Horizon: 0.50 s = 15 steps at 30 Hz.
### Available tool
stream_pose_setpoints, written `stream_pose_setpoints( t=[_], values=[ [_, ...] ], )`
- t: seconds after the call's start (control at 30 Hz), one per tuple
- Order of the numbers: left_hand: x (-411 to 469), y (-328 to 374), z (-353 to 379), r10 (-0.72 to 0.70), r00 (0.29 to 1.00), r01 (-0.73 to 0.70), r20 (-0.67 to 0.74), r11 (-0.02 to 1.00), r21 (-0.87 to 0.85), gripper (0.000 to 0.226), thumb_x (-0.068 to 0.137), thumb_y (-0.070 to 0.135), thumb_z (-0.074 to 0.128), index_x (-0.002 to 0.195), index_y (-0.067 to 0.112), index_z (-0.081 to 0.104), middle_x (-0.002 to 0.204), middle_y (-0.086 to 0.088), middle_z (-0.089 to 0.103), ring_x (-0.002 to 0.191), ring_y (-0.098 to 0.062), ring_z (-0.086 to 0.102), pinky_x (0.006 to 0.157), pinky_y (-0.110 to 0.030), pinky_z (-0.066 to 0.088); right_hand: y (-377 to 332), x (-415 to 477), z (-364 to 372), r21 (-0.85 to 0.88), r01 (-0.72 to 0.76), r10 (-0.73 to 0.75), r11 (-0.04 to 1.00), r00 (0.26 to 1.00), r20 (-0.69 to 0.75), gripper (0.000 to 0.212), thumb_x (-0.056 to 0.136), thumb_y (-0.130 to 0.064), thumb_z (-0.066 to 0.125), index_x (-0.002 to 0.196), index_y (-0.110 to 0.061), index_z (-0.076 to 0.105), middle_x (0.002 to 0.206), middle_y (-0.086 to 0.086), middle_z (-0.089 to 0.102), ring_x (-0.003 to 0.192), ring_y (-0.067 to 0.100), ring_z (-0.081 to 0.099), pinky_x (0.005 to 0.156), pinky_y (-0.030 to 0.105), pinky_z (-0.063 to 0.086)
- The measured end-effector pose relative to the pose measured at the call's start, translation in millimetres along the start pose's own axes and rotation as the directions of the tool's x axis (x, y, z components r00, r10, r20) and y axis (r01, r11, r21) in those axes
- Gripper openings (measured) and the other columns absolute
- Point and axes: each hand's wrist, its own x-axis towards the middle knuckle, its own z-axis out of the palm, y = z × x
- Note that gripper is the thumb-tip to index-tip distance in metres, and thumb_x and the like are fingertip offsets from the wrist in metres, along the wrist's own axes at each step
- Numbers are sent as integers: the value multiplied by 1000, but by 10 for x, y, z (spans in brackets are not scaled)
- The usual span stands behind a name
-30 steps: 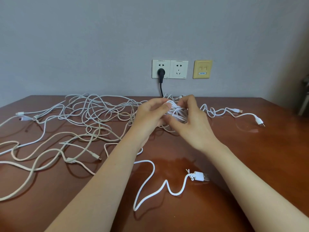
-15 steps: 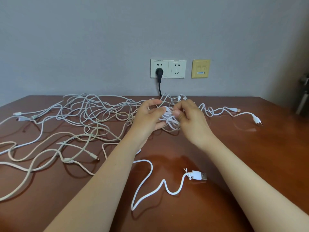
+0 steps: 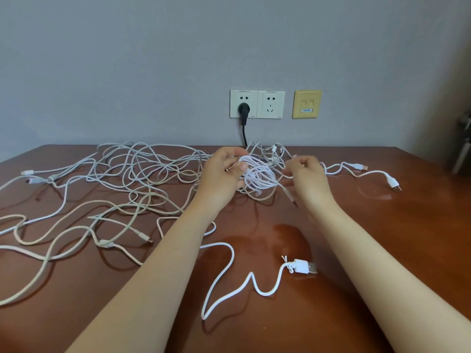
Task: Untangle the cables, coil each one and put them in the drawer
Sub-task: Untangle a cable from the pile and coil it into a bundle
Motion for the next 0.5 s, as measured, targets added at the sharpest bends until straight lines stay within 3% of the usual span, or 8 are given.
stream_pose_setpoints(
  t=[0.07,0.17,0.3,0.4,0.5],
  values=[
    [-6,24,6,13,1000,-14,-19,1000,-12,29,94,-5,46,83,22,53,84,5,60,67,-2,60,57,-12,52,-39,-47,-3,-65,163,-163,984,987,17,2,92,-22,51,92,-21,49,78,-12,54,69,5,55,70,20,42],
    [-19,51,29,39,999,-39,20,999,2,30,93,-6,47,83,21,54,83,5,62,68,-3,61,60,-14,54,-69,-142,43,-11,260,-254,965,950,182,8,92,-26,54,98,-23,50,82,-11,57,62,-6,53,56,6,38],
    [-35,70,47,31,995,-30,99,999,-12,30,94,-5,46,86,21,55,86,5,64,69,0,62,63,-14,54,-55,-228,80,-64,296,-252,953,893,374,11,95,-26,49,104,-23,55,93,0,61,73,-3,57,53,6,42],
    [-36,43,37,22,992,-26,128,999,30,28,94,-1,48,88,25,57,91,4,65,79,-6,60,71,-17,52,-24,-206,84,-146,326,-263,934,904,337,18,96,-29,46,105,-21,60,103,5,64,95,14,59,71,15,44],
    [-41,30,48,117,986,-140,122,969,205,31,92,2,52,89,32,58,96,2,66,83,-2,60,78,-15,46,-5,-194,90,-240,330,-252,913,918,305,31,97,-31,42,113,-9,59,108,9,63,104,20,54,82,26,37]
  ],
)
